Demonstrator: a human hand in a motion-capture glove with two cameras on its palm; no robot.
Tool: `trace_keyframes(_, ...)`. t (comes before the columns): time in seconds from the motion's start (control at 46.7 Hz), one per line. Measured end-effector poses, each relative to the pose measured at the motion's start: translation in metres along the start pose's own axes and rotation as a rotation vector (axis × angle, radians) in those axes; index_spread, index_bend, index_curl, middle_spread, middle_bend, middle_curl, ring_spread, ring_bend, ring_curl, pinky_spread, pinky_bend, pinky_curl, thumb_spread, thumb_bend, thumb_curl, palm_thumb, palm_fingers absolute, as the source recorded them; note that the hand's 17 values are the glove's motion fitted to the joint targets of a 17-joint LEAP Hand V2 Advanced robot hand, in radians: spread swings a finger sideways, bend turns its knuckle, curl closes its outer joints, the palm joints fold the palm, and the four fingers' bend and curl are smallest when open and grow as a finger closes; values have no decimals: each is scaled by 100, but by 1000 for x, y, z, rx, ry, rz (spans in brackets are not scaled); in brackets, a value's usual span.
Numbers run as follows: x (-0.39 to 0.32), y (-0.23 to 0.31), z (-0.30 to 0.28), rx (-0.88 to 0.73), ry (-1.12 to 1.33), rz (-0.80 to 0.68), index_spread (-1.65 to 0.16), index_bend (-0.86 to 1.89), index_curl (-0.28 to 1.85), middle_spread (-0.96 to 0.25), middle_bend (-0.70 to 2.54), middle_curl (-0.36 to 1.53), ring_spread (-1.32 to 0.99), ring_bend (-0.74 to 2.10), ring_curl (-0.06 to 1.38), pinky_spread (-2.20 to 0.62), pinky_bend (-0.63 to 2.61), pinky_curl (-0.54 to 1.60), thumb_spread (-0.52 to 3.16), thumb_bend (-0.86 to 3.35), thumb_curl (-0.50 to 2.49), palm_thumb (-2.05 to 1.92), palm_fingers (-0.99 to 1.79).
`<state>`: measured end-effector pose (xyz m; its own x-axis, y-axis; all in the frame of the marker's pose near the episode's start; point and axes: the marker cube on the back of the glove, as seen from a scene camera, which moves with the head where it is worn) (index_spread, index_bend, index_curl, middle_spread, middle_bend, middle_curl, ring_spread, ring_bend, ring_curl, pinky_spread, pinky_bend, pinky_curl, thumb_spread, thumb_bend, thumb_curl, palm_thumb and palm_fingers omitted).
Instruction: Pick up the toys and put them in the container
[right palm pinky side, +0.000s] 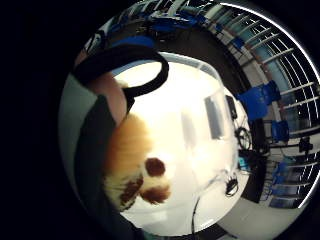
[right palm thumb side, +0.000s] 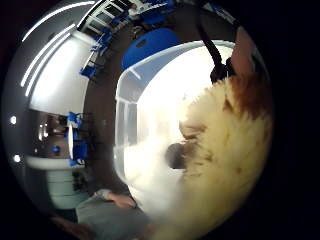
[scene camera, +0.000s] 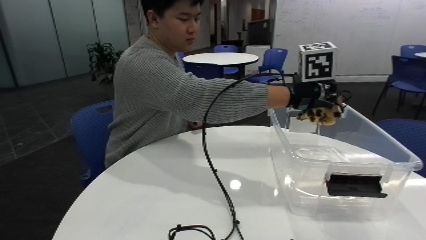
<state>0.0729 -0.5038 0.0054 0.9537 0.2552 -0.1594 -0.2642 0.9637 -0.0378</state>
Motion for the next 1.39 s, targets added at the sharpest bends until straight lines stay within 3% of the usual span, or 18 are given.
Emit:
trace_keyframes(0.15,9,5,27,-163,84,-28,-30,56,85,-36,85,73,-62,90,60,-30,93,45,80,6,84,47,57)
trace_keyframes(0.171,11,9,30,-195,78,-32,-31,44,81,-35,82,72,-60,85,58,-26,92,44,85,6,83,45,36)
trace_keyframes(0.3,16,45,36,-233,-26,-59,-34,33,75,-28,45,60,-41,59,54,-10,100,47,105,-11,64,7,-31)
trace_keyframes(0.599,33,190,-22,-99,-118,-149,-40,16,57,-20,17,46,-18,24,39,4,78,36,114,-8,43,-10,-16)
trace_keyframes(0.771,100,322,-75,5,-138,-209,-40,15,52,-19,15,42,-13,18,37,6,71,34,120,-7,34,-10,-14)
trace_keyframes(0.899,145,390,-86,107,-45,-91,-40,19,50,-18,16,39,-12,17,35,6,67,32,125,-6,30,-8,-9)
trace_keyframes(1.006,152,426,-76,128,-20,-19,-41,19,50,-18,17,38,-11,17,34,7,64,32,128,-5,27,-7,-7)
trace_keyframes(1.241,74,528,-9,34,-33,-192,-42,20,48,-18,17,36,-10,17,32,6,62,32,131,-4,23,-6,-6)
trace_keyframes(1.391,56,566,24,-9,-58,-171,-42,20,48,-19,17,35,-11,17,31,6,59,32,132,-4,22,-6,-6)
